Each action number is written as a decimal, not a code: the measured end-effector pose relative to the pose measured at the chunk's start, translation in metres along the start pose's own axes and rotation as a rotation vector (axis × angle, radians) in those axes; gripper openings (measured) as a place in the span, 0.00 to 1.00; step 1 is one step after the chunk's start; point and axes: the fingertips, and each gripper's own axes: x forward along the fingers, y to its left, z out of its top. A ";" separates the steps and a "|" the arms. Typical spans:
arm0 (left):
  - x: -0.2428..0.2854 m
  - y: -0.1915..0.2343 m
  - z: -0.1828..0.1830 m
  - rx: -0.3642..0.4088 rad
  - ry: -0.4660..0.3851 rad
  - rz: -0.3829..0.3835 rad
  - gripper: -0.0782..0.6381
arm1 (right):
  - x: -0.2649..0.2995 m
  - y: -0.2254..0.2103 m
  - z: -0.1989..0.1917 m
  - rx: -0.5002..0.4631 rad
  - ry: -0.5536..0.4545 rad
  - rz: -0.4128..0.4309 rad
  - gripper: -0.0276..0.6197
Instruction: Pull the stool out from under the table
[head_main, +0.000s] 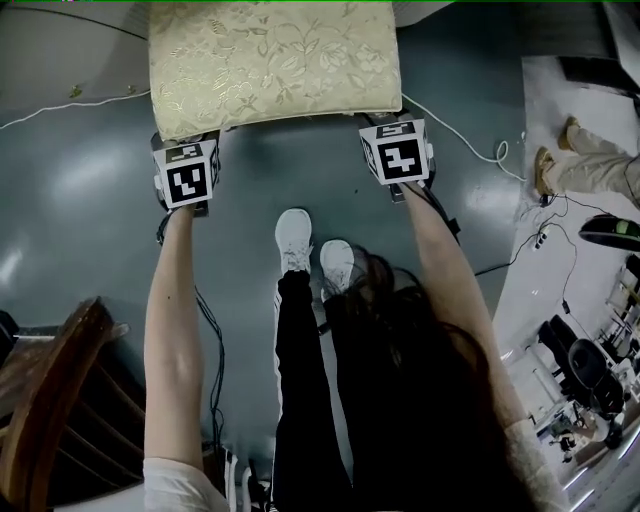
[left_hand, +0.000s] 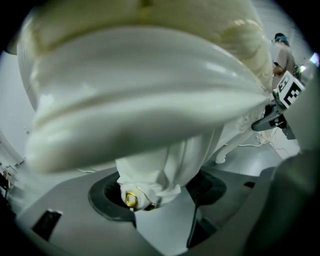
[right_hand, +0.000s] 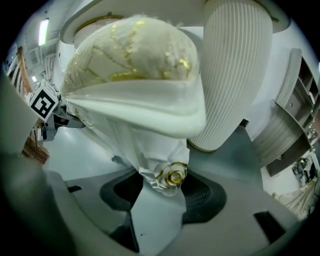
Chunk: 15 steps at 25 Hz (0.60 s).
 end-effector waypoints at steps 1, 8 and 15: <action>0.000 -0.001 0.000 0.001 0.003 -0.003 0.55 | 0.000 -0.001 -0.001 0.002 0.006 0.001 0.43; 0.000 -0.005 -0.002 -0.016 -0.011 0.002 0.55 | 0.004 -0.008 0.005 -0.028 0.001 -0.004 0.43; -0.004 -0.008 -0.005 0.005 -0.056 -0.012 0.54 | 0.006 -0.012 0.009 -0.021 -0.016 0.012 0.43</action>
